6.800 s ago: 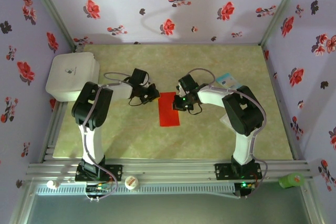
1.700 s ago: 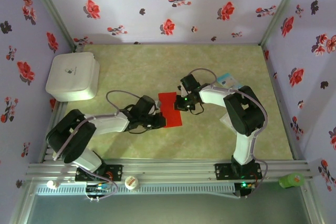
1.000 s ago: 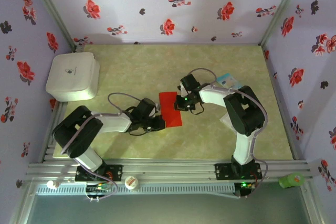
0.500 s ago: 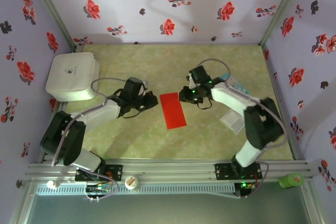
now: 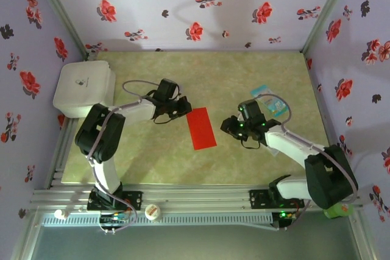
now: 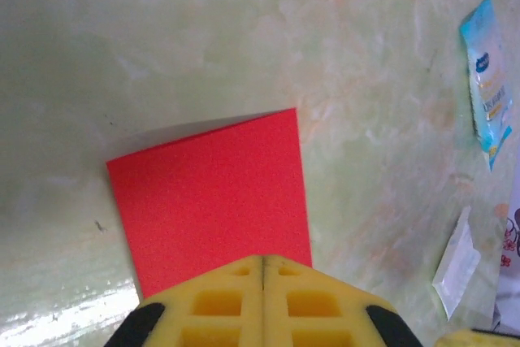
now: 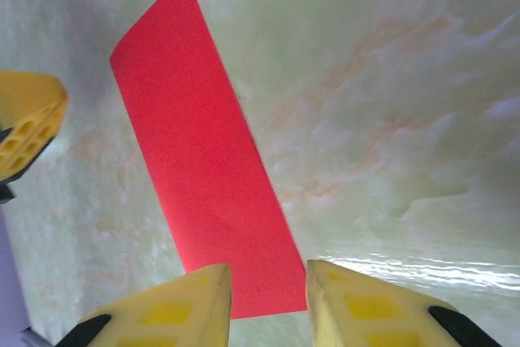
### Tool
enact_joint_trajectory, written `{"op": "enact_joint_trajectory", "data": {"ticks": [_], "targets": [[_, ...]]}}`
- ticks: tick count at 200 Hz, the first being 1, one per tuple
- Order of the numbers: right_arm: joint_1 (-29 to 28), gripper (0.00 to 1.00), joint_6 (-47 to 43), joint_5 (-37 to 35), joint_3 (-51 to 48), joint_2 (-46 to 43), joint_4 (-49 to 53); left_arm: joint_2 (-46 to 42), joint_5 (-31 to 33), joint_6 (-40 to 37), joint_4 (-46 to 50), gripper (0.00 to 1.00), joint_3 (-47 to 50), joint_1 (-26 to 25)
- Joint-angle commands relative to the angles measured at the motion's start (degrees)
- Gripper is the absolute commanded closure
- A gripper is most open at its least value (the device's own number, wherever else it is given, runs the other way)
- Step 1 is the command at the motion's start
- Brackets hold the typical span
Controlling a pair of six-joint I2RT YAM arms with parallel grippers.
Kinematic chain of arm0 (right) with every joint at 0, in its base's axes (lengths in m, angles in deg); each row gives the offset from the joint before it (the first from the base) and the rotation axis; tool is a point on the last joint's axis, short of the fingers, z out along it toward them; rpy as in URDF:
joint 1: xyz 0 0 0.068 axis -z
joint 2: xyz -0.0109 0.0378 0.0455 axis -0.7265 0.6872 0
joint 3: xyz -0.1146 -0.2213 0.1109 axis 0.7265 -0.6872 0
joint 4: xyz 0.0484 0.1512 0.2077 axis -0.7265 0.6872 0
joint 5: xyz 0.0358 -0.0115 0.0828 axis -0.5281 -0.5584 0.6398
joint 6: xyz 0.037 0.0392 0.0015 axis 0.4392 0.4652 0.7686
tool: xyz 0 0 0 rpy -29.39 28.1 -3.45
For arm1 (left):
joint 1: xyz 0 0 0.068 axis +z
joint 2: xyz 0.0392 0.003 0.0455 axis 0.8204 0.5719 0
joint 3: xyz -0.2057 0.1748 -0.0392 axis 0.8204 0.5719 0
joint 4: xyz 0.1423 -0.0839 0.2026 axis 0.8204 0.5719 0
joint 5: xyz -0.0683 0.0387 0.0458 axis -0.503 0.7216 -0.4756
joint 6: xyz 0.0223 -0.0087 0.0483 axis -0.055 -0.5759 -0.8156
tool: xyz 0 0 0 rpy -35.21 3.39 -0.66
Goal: Fold a paper plane with a square sheet of paper (pick it up from the middle)
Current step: First fold the square sheet of paper in half at the center of the table.
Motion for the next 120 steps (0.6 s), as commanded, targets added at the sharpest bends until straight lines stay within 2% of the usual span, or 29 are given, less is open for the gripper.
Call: {"op": "enact_joint_trajectory", "data": {"ticks": [1,28,85,120], "targets": [[0.0,0.70,2.9,4.7,-0.4,2.2,-4.2,3.3,-3.2,2.6,-5.0,0.93,-0.8,1.4],[-0.1,0.69,2.7,6.4,0.8,4.8,-3.0,5.8,-5.1,3.0,-6.2,0.92,-1.6,1.8],[-0.6,0.66,1.7,11.6,3.2,9.9,-1.2,8.2,-4.8,2.4,-6.5,0.91,-0.4,3.4],[-1.2,0.64,-1.0,11.0,4.3,11.1,4.3,9.4,-5.0,1.8,-7.1,0.91,1.9,3.6]]}}
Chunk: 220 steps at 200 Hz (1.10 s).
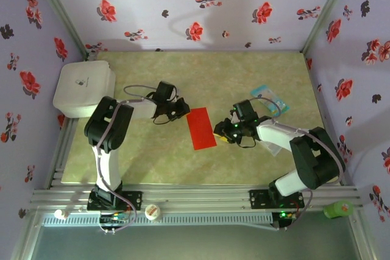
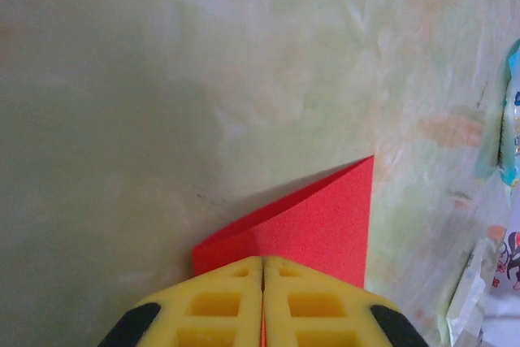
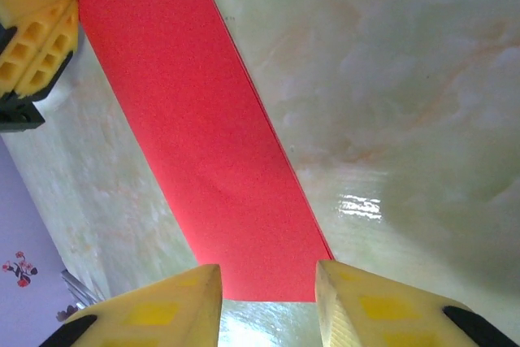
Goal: Fold a paper plane with a square sheet of paper (pick it up from the middle)
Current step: First fold the square sheet of paper in half at the center of the table, then fold the triangle a second time at the center of the table.
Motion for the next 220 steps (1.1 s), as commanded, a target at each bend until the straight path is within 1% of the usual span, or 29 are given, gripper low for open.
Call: {"op": "enact_joint_trajectory", "data": {"ticks": [1,60,99,114,133,161,176,196,220], "targets": [[-0.6,0.64,-2.5,1.1,2.0,1.2,5.2,1.8,-0.9,-0.3,-1.2,0.91,1.9,0.4],[-1.5,0.60,-2.6,1.5,2.4,3.1,6.9,2.8,-0.8,-2.1,-0.2,0.91,2.1,0.4],[-1.9,0.59,-0.9,3.6,2.4,4.2,3.4,3.1,-0.9,-3.3,0.7,0.91,1.6,0.4],[-1.9,0.59,0.1,3.6,2.6,4.8,2.2,3.2,-0.9,-3.2,0.6,0.91,1.6,0.4],[-1.9,0.59,1.2,5.2,2.9,5.9,0.0,3.6,-1.3,-2.6,-0.2,0.91,1.7,0.4],[-1.9,0.59,1.2,3.7,3.2,5.5,0.4,3.9,-1.5,-2.8,-0.3,0.91,1.4,0.4],[-1.9,0.59,0.8,4.8,3.7,6.3,0.4,4.1,-1.7,-2.8,-0.3,0.91,0.9,0.4],[-1.9,0.59,2.2,6.9,3.5,7.3,-2.3,4.6,-2.6,-2.9,-0.3,0.91,0.2,0.4],[-1.7,0.59,1.7,6.4,4.5,7.5,-2.8,5.1,-3.5,-4.2,0.1,0.92,-1.1,0.4]]}}
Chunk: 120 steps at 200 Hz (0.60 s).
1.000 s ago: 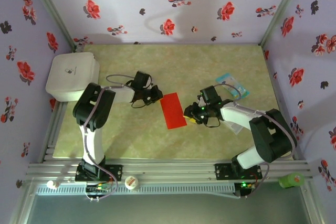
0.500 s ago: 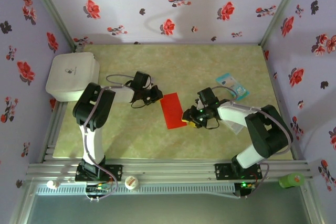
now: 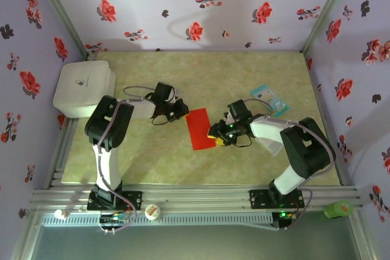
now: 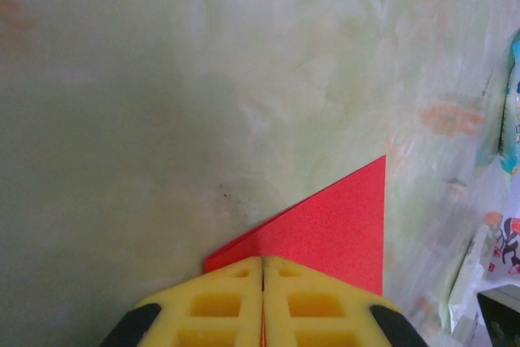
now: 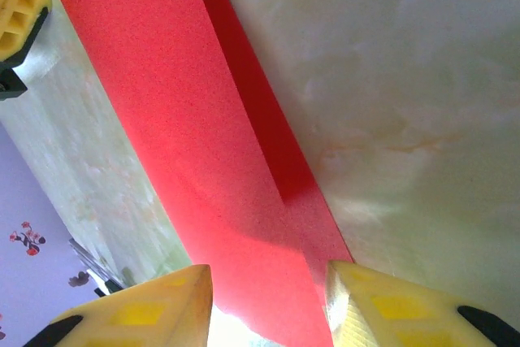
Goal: Fold a paper plane with a square sheet of paper (pick it up from the middle)
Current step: Fold the triangle a second time at the center of the table.
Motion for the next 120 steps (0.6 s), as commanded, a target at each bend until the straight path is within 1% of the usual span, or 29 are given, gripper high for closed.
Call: {"op": "enact_joint_trajectory", "data": {"ticks": [1,26,41,57,94,102,120], "targets": [[-0.2,0.59,0.8,1.4,2.1,0.8,-1.9,3.8,-0.3,-2.6,0.9,0.92,-1.4,-0.4],[0.5,0.59,0.3,1.8,3.0,1.4,-3.5,4.4,-1.4,-5.1,2.7,0.92,-3.8,-0.6],[1.2,0.60,0.8,2.5,2.7,1.9,-6.9,4.9,-2.5,-6.7,4.2,0.92,-5.7,-0.7],[1.7,0.61,2.5,5.5,3.0,3.4,-11.9,6.1,-3.9,-8.0,5.8,0.92,-8.1,-0.9],[2.7,0.63,2.6,5.2,4.4,5.9,-13.7,7.5,-4.6,-8.7,7.0,0.92,-11.0,-0.9],[3.0,0.64,3.1,5.5,4.6,6.4,-14.5,7.2,-4.6,-8.7,6.6,0.90,-11.0,-0.9],[3.1,0.68,4.3,6.4,4.7,7.5,-16.5,5.5,-4.6,-8.3,5.8,0.83,-11.0,-1.0]]}}
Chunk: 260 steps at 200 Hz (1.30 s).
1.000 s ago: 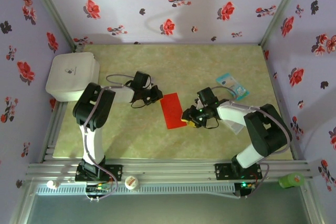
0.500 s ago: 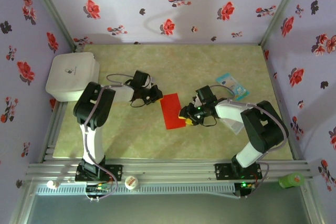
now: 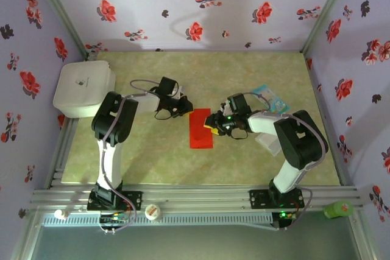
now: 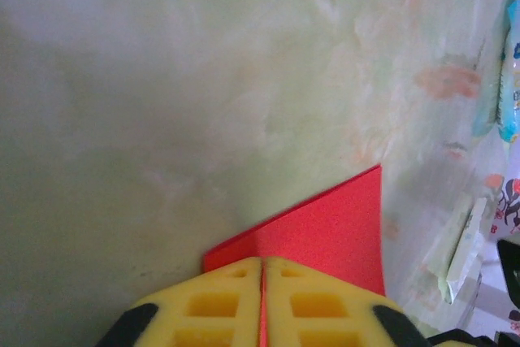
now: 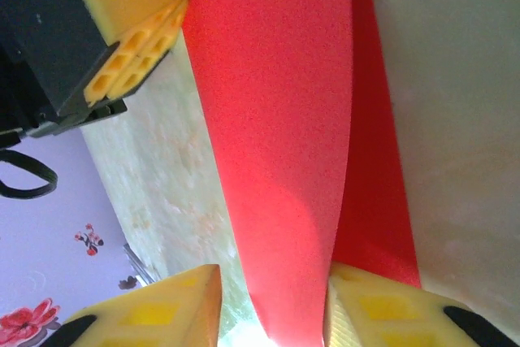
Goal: Fold a paper plane with a square sheet of paper (pick it up from the middle)
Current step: Fold the triangle a second time at the center of the table.
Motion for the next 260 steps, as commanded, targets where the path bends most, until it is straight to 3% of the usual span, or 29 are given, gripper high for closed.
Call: {"op": "enact_joint_trajectory", "data": {"ticks": [1,49,89,114,177,228,260], "targets": [[0.6,0.69,2.2,2.0,1.3,1.5,-4.1,0.2,0.1,-1.8,-1.8,0.82,-1.5,-0.9],[0.6,0.76,2.6,2.6,-0.1,2.4,-4.9,-8.3,2.0,-4.0,-2.9,0.67,2.0,-1.2],[0.6,0.74,3.8,4.2,-2.4,2.3,-8.3,-16.2,2.9,-4.9,-5.6,0.65,8.7,-1.6],[0.6,0.76,4.5,4.5,-3.2,2.4,-9.7,-22.3,6.1,-9.4,-7.1,0.65,13.9,-3.5],[0.6,0.84,4.8,3.1,-3.5,1.9,-8.5,-37.8,23.7,-33.8,-17.8,0.63,31.0,-19.1],[0.6,0.87,5.4,2.4,-3.2,1.3,-8.0,-36.0,39.3,-50.2,-16.3,0.56,33.5,-32.8],[0.6,0.89,4.9,1.7,-3.1,0.7,-7.1,-33.2,42.6,-53.0,-15.6,0.50,32.8,-36.8]]}}
